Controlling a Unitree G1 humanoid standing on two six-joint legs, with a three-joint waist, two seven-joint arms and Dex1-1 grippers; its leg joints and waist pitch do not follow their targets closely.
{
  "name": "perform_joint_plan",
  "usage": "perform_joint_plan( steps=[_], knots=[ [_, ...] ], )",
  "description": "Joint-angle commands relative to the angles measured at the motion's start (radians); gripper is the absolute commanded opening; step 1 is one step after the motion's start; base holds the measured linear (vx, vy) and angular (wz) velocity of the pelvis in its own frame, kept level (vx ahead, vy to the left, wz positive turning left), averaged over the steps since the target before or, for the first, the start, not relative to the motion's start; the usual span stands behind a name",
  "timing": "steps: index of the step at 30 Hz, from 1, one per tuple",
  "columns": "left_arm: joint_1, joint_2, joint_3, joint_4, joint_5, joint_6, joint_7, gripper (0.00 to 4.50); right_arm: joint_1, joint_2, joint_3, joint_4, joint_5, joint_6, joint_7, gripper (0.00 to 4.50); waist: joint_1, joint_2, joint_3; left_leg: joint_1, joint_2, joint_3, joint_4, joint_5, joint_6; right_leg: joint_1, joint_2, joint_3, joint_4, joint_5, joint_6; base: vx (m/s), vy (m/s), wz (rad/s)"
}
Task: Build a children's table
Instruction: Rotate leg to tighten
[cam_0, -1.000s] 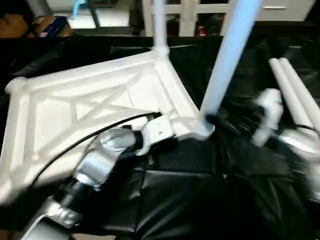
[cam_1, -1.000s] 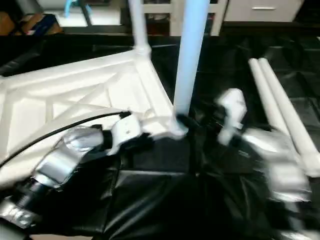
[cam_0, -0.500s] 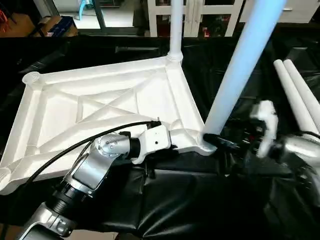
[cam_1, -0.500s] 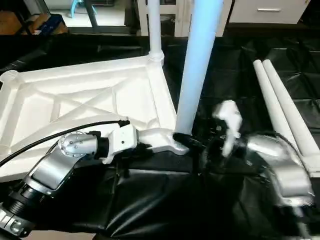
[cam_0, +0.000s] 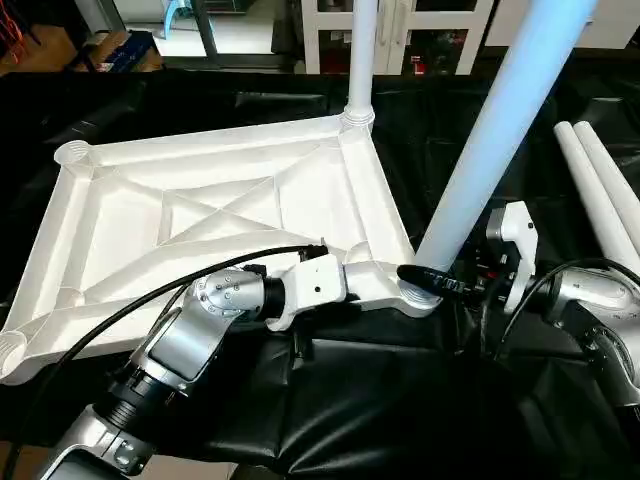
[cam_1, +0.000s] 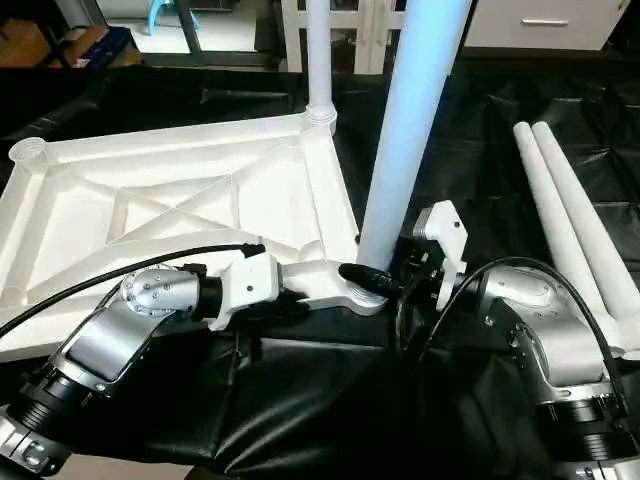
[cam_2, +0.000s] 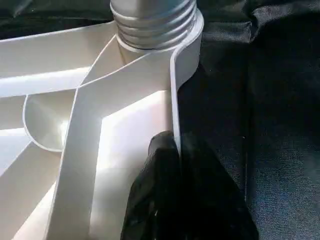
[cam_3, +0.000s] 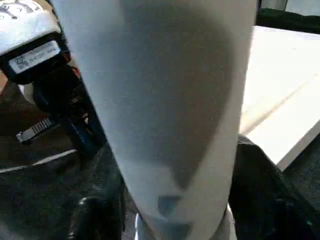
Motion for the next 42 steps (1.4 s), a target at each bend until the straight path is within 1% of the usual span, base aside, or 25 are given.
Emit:
perform_joint_plan(
  steps=[1, 7, 10, 12, 13, 14, 15, 16, 17, 19, 21, 23, 25, 26, 27, 30, 32, 33, 35, 36, 37, 39, 40, 41, 42],
  knots=[
    [0.028, 0.009, -0.039, 0.019, 0.014, 0.001, -0.018, 0.0, 0.018, -0.015, 0.001, 0.006, -0.02, 0.006, -0.005, 2.28, 0.0, -0.018, -0.082, 0.042, 0.116, -0.058, -0.083, -0.122, 0.113, 0.035, -0.034, 0.018, -0.021, -0.086, -0.244, 0.0, 0.0, 0.0],
    [0.027, -0.006, -0.036, 0.003, 0.013, 0.039, -0.001, 0.0, 0.018, 0.044, 0.004, 0.018, -0.051, 0.033, -0.115, 2.05, -0.002, -0.02, -0.081, 0.038, 0.116, -0.058, -0.084, -0.131, 0.113, 0.034, -0.035, 0.018, -0.023, -0.12, -0.243, 0.0, 0.0, 0.0],
    [0.018, -0.037, -0.025, -0.008, 0.014, 0.095, 0.041, 0.0, 0.008, 0.101, 0.008, 0.043, -0.093, 0.05, -0.229, 2.02, -0.01, -0.024, -0.071, 0.035, 0.115, -0.06, -0.092, -0.221, 0.072, 0.029, -0.036, 0.021, -0.035, -0.234, -0.221, 0.0, 0.0, 0.0],
    [0.01, -0.059, -0.019, -0.01, 0.017, 0.13, 0.069, 0.0, 0.0, 0.134, 0.006, 0.061, -0.113, 0.064, -0.298, 2.01, -0.017, -0.023, -0.067, 0.038, 0.114, -0.067, -0.099, -0.313, 0.019, 0.025, -0.038, 0.022, -0.045, -0.362, -0.182, 0.0, 0.0, 0.0],
    [-0.014, -0.105, -0.012, -0.007, 0.038, 0.194, 0.134, 0.0, -0.029, 0.216, -0.022, 0.112, -0.154, 0.091, -0.476, 2.0, -0.02, -0.023, -0.065, 0.039, 0.114, -0.069, -0.101, -0.33, 0.007, 0.022, -0.037, 0.023, -0.047, -0.378, -0.173, 0.0, 0.0, 0.0],
    [-0.03, -0.139, -0.008, -0.005, 0.056, 0.251, 0.183, 0.0, -0.05, 0.271, -0.052, 0.149, -0.178, 0.093, -0.602, 2.0, -0.028, -0.023, -0.061, 0.038, 0.111, -0.07, -0.104, -0.362, -0.023, 0.014, -0.032, 0.022, -0.05, -0.416, -0.157, -0.052, 0.002, -0.04],
    [-0.033, -0.145, -0.006, -0.004, 0.058, 0.259, 0.191, 0.0, -0.053, 0.277, -0.057, 0.154, -0.181, 0.092, -0.618, 2.0, -0.039, -0.022, -0.06, 0.036, 0.108, -0.076, -0.105, -0.407, -0.055, 0.012, -0.033, 0.021, -0.051, -0.467, -0.136, -0.056, 0.007, -0.09],
    [-0.06, -0.223, 0.024, 0.01, 0.073, 0.372, 0.294, 0.0, -0.092, 0.368, -0.123, 0.222, -0.204, 0.054, -0.823, 1.99, -0.044, -0.026, -0.06, 0.035, 0.107, -0.079, -0.106, -0.421, -0.071, 0.013, -0.033, 0.019, -0.05, -0.478, -0.125, -0.056, 0.007, -0.09],
    [-0.07, -0.261, 0.039, 0.017, 0.074, 0.416, 0.338, 0.0, -0.109, 0.413, -0.164, 0.253, -0.19, 0.025, -0.905, 1.99, -0.052, -0.022, -0.058, 0.035, 0.106, -0.084, -0.107, -0.45, -0.095, 0.008, -0.033, 0.018, -0.053, -0.491, -0.117, -0.053, 0.015, -0.11],
    [-0.077, -0.29, 0.051, 0.022, 0.072, 0.444, 0.368, 0.0, -0.122, 0.442, -0.19, 0.275, -0.18, 0.008, -0.954, 1.99, -0.058, -0.022, -0.063, 0.034, 0.103, -0.087, -0.109, -0.47, -0.107, 0.012, -0.03, 0.014, -0.054, -0.457, -0.103, 0.0, 0.0, 0.0],
    [-0.097, -0.369, 0.079, 0.046, 0.058, 0.479, 0.435, 0.0, -0.16, 0.513, -0.24, 0.352, -0.17, -0.057, -1.085, 1.99, -0.066, -0.022, -0.06, 0.029, 0.102, -0.083, -0.111, -0.479, -0.096, 0.01, -0.027, 0.014, -0.056, -0.375, -0.115, 0.0, 0.0, 0.0],
    [-0.113, -0.394, 0.089, 0.068, 0.057, 0.475, 0.459, 0.0, -0.187, 0.532, -0.23, 0.401, -0.194, -0.106, -1.113, 1.99, -0.063, -0.025, -0.064, 0.038, 0.099, -0.076, -0.107, -0.475, -0.079, 0.007, -0.026, 0.014, -0.062, -0.359, -0.117, 0.0, 0.0, 0.0],
    [-0.121, -0.398, 0.094, 0.077, 0.057, 0.469, 0.463, 0.0, -0.201, 0.541, -0.225, 0.423, -0.2, -0.121, -1.109, 1.99, -0.061, -0.025, -0.061, 0.035, 0.099, -0.075, -0.108, -0.472, -0.058, 0.01, -0.025, 0.014, -0.063, -0.343, -0.117, 0.0, 0.0, 0.0],
    [-0.132, -0.388, 0.1, 0.089, 0.064, 0.457, 0.461, 0.0, -0.224, 0.525, -0.173, 0.444, -0.23, -0.111, -1.026, 1.99, -0.062, -0.028, -0.062, 0.034, 0.099, -0.074, -0.108, -0.466, -0.05, 0.01, -0.024, 0.013, -0.061, -0.335, -0.121, 0.0, 0.0, 0.0],
    [-0.135, -0.372, 0.098, 0.094, 0.072, 0.44, 0.454, 0.0, -0.227, 0.509, -0.139, 0.438, -0.238, -0.115, -0.949, 1.99, -0.063, -0.028, -0.063, 0.028, 0.099, -0.078, -0.108, -0.453, -0.04, 0.018, -0.025, 0.012, -0.057, -0.323, -0.125, 0.0, 0.0, 0.0],
    [-0.134, -0.335, 0.096, 0.098, 0.08, 0.411, 0.438, 0.0, -0.215, 0.474, -0.102, 0.387, -0.225, -0.147, -0.822, 1.99, -0.06, -0.027, -0.065, 0.03, 0.103, -0.075, -0.107, -0.419, -0.024, 0.018, -0.025, 0.015, -0.054, -0.263, -0.138, 0.0, 0.0, 0.0],
    [-0.111, -0.264, 0.08, 0.081, 0.074, 0.352, 0.365, 0.0, -0.187, 0.393, -0.071, 0.293, -0.191, -0.185, -0.664, 1.99, -0.05, -0.029, -0.072, 0.031, 0.105, -0.071, -0.1, -0.347, 0.016, 0.028, -0.03, 0.016, -0.048, -0.179, -0.163, 0.0, 0.0, 0.0],
    [-0.099, -0.24, 0.077, 0.072, 0.068, 0.338, 0.336, 0.0, -0.178, 0.354, -0.06, 0.261, -0.184, -0.18, -0.614, 2.55, -0.047, -0.028, -0.074, 0.035, 0.107, -0.065, -0.097, -0.296, 0.043, 0.025, -0.028, 0.017, -0.044, -0.121, -0.184, 0.058, -0.016, 0.08],
    [-0.086, -0.216, 0.075, 0.064, 0.061, 0.32, 0.308, 0.0, -0.167, 0.316, -0.052, 0.23, -0.175, -0.167, -0.564, 2.67, -0.041, -0.028, -0.076, 0.037, 0.108, -0.06, -0.09, -0.241, 0.081, 0.026, -0.028, 0.017, -0.04, -0.091, -0.206, 0.061, -0.02, 0.09],
    [-0.079, -0.202, 0.074, 0.059, 0.057, 0.308, 0.29, 0.0, -0.161, 0.292, -0.047, 0.21, -0.17, -0.157, -0.532, 2.72, -0.039, -0.027, -0.077, 0.038, 0.108, -0.058, -0.088, -0.221, 0.09, 0.024, -0.029, 0.019, -0.039, -0.087, -0.214, 0.059, -0.026, 0.05],
    [-0.052, -0.149, 0.063, 0.041, 0.043, 0.232, 0.219, 0.0, -0.133, 0.222, -0.046, 0.134, -0.11, -0.098, -0.401, 2.87, -0.035, -0.027, -0.081, 0.031, 0.107, -0.059, -0.082, -0.163, 0.11, 0.032, -0.031, 0.017, -0.03, -0.052, -0.227, 0.059, -0.026, 0.05],
    [-0.007, -0.062, 0.035, 0.006, 0.016, 0.152, 0.102, 0.0, -0.073, 0.099, -0.039, 0.02, -0.022, -0.019, -0.188, 3.1, -0.016, -0.026, -0.093, 0.033, 0.105, -0.064, -0.062, 0.014, 0.201, 0.042, -0.026, 0.011, -0.003, 0.14, -0.248, 0.066, -0.016, 0.03],
    [0.001, -0.043, 0.027, 0.0, 0.009, 0.14, 0.082, 0.0, -0.06, 0.072, -0.036, 0.002, -0.007, -0.008, -0.144, 3.14, -0.01, -0.023, -0.094, 0.036, 0.109, -0.064, -0.058, 0.058, 0.221, 0.038, -0.026, 0.012, 0.002, 0.176, -0.249, 0.074, -0.011, 0.04],
    [0.009, -0.022, 0.018, -0.003, 0.007, 0.131, 0.062, 0.0, -0.045, 0.042, -0.035, -0.014, 0.003, -0.003, -0.103, 3.21, -0.008, -0.022, -0.091, 0.037, 0.105, -0.058, -0.049, 0.128, 0.255, 0.025, -0.02, 0.009, 0.008, 0.19, -0.26, 0.069, -0.006, 0.03],
    [0.009, -0.022, 0.018, -0.003, 0.007, 0.131, 0.062, 0.0, -0.045, 0.042, -0.035, -0.014, 0.003, -0.003, -0.103, 3.21, -0.008, -0.022, -0.091, 0.037, 0.105, -0.058, -0.049, 0.128, 0.255, 0.025, -0.02, 0.009, 0.008, 0.19, -0.26, 0.0, 0.0, 0.0]
  ],
)
